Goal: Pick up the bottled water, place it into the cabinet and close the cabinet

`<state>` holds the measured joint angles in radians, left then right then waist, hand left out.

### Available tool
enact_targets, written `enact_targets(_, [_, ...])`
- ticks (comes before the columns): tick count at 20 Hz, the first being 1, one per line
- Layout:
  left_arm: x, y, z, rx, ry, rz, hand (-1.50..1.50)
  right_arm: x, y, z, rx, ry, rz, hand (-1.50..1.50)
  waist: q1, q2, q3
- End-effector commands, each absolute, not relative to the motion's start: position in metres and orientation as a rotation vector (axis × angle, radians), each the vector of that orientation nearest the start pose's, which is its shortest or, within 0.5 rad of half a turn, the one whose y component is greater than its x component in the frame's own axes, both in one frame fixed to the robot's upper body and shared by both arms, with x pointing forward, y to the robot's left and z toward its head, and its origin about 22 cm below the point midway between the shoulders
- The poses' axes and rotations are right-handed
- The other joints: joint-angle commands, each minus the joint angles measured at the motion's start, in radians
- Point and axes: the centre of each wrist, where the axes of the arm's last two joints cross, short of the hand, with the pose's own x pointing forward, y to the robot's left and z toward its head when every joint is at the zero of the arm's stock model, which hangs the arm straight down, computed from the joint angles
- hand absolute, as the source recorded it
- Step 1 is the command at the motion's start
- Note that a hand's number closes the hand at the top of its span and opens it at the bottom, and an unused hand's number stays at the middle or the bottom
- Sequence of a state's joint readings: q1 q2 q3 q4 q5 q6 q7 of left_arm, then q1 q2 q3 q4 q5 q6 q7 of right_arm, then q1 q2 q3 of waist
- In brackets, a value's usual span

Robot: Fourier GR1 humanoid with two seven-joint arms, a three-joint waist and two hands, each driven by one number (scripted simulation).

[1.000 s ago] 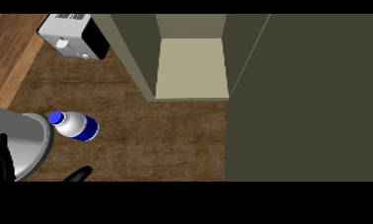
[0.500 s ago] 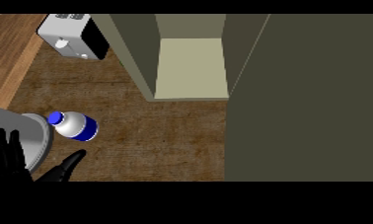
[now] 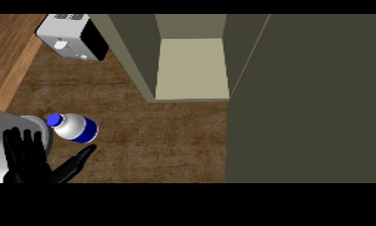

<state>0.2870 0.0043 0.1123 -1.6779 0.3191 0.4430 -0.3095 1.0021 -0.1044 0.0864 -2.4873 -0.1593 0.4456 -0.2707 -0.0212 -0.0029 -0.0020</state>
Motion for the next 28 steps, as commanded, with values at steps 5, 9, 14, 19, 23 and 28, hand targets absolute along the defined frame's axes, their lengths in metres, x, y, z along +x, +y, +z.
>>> enact_targets(5, [0.181,0.297,-0.073,0.463,-1.593,0.735,-1.50,0.008,-0.269,0.148,0.181,-1.896,0.197,-1.50,-0.005,0.000,0.001])
enact_targets(9, [0.190,0.312,-0.102,0.465,-1.582,0.746,-1.50,0.016,-0.264,0.129,0.172,-1.887,0.178,-1.50,0.003,0.003,0.000])
enact_targets(14, [0.204,0.286,-0.121,0.463,-1.583,0.727,-1.50,0.014,-0.258,0.151,0.160,-1.903,0.174,-1.50,0.005,0.006,0.000])
enact_targets(19, [0.206,0.326,-0.130,0.518,-1.591,0.752,-1.50,0.012,-0.264,0.146,0.162,-1.899,0.172,-1.50,0.006,0.007,0.000])
enact_targets(23, [0.201,0.340,-0.136,0.456,-1.623,0.774,-1.50,0.007,-0.265,0.146,0.162,-1.906,0.209,-1.50,0.004,0.005,-0.001])
enact_targets(28, [0.214,0.318,-0.147,0.314,-1.654,0.836,-1.50,0.001,-0.271,0.140,0.165,-1.899,0.208,-1.50,0.000,0.005,0.000])
